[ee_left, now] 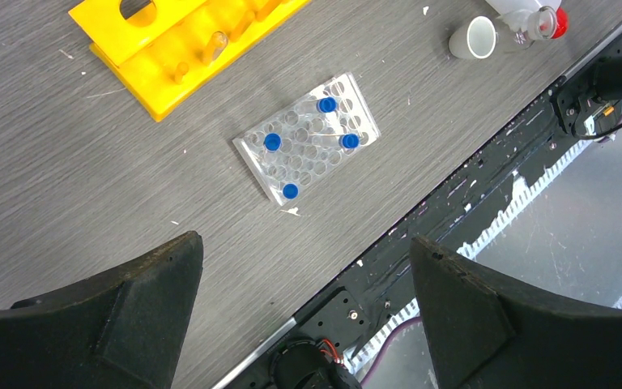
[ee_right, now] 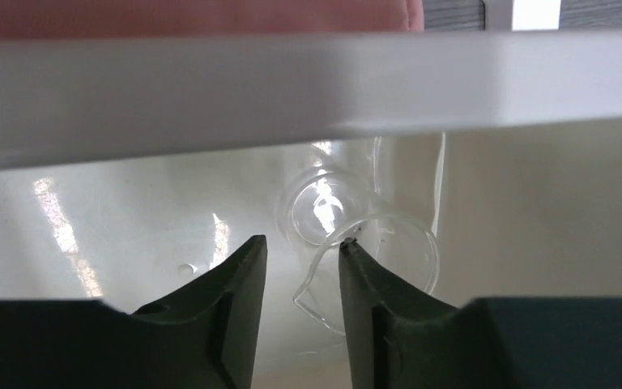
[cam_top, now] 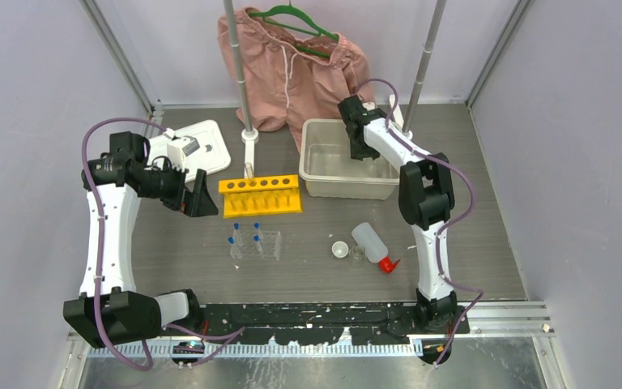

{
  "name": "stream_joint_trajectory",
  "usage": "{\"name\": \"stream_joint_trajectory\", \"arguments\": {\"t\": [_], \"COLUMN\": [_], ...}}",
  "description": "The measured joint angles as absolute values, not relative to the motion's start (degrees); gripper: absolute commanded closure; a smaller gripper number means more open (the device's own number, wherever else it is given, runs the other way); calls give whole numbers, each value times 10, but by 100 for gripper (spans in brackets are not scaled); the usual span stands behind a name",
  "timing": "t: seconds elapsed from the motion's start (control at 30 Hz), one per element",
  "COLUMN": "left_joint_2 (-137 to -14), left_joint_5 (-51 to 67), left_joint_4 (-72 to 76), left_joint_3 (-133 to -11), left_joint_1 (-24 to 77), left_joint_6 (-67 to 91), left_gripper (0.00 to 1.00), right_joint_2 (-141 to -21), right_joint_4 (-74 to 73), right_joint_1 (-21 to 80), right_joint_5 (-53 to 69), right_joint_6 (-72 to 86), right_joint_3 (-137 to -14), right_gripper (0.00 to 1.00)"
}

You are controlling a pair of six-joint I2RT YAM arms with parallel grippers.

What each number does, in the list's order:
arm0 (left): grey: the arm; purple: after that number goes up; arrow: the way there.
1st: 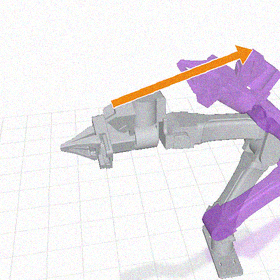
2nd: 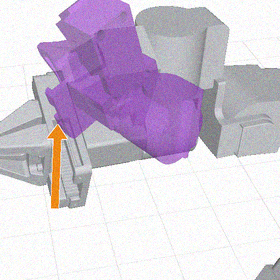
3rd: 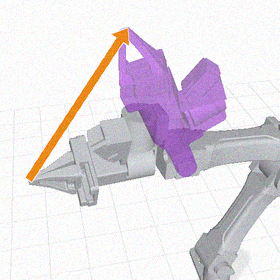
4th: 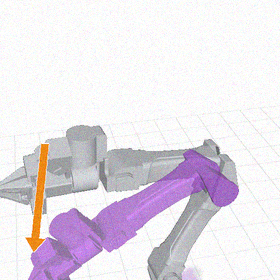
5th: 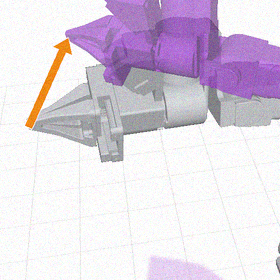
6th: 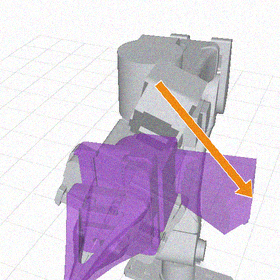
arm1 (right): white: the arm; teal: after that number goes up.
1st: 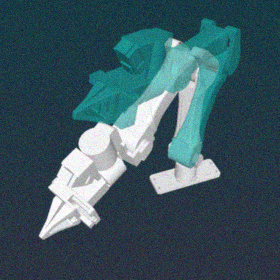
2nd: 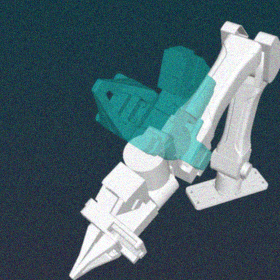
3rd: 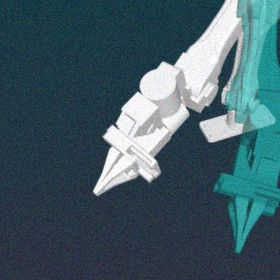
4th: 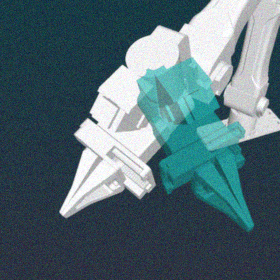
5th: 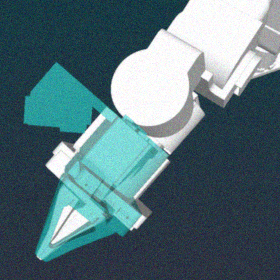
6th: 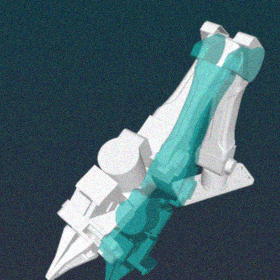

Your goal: Organize the chemistry lab equipment

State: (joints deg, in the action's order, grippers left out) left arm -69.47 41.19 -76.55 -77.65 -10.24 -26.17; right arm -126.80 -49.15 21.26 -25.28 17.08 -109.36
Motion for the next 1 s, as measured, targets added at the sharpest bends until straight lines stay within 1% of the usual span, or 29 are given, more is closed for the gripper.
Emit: {"name": "stream_joint_trajectory", "arguments": {"t": [0.07,0.1,0.23,0.3,0.43,0.57,0.67,0.87,1.0], "left_joint_2": [-695,-695,-695,-695,-694,-691,-687,-674,-673], "left_joint_5": [412,412,412,411,411,410,410,411,412], "left_joint_4": [-766,-766,-766,-766,-766,-768,-770,-772,-777], "left_joint_3": [-776,-776,-776,-776,-776,-776,-776,-776,-776], "left_joint_1": [-102,-102,-102,-102,-102,-102,-102,-102,-102], "left_joint_6": [-262,-262,-262,-262,-262,-263,-264,-270,-273], "left_gripper": [1,1,1,1,1,1,0,1,1], "right_joint_2": [-1260,-1254,-1200,-1160,-1041,-929,-868,-773,-717], "right_joint_4": [-483,-480,-461,-448,-414,-373,-360,-369,-393], "right_joint_1": [212,212,213,217,227,249,268,324,363], "right_joint_5": [-255,-255,-255,-254,-246,-234,-231,-226,-215], "right_joint_6": [175,176,185,189,200,212,224,250,280], "right_joint_3": [-1086,-1080,-1028,-995,-914,-834,-778,-674,-617], "right_gripper": [42,39,32,26,20,17,17,25,27]}}
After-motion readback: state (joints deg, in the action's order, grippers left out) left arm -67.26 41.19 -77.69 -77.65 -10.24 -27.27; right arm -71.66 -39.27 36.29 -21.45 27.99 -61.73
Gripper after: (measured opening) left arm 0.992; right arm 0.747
